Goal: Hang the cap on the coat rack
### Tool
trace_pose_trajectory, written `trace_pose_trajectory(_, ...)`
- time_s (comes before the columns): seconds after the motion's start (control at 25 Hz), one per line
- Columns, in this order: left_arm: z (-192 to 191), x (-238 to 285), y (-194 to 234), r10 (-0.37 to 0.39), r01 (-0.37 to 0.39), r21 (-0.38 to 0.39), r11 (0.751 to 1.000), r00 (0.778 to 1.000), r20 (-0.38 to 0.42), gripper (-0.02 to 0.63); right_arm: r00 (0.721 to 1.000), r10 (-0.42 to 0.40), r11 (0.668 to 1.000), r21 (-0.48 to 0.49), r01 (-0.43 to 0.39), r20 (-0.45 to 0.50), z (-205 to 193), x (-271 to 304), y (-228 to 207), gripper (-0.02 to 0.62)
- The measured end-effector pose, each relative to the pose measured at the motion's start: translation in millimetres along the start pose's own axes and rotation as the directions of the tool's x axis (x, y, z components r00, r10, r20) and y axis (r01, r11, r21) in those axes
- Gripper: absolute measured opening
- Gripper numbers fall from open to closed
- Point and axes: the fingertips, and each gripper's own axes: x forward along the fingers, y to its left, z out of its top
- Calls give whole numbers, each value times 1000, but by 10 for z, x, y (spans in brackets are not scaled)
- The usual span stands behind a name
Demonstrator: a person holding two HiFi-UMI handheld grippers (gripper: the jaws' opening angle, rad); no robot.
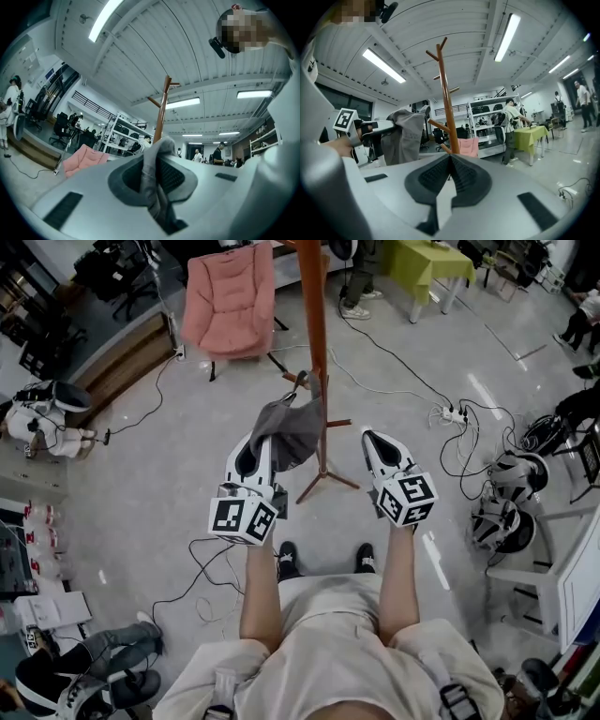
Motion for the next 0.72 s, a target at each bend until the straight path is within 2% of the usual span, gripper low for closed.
trace_pose_trajectory(0.32, -135, 16, 11, 28, -28, 10, 1000, 999, -25, 35, 1000, 13, 1000, 11, -13, 2, -6, -34, 12, 3)
trace_pose_trajectory(0.72, -320, 113, 21, 32, -31, 9, 999, 998, -54, 35, 1000, -11, 1000, 7, 11, -6, -34, -86, -95, 3)
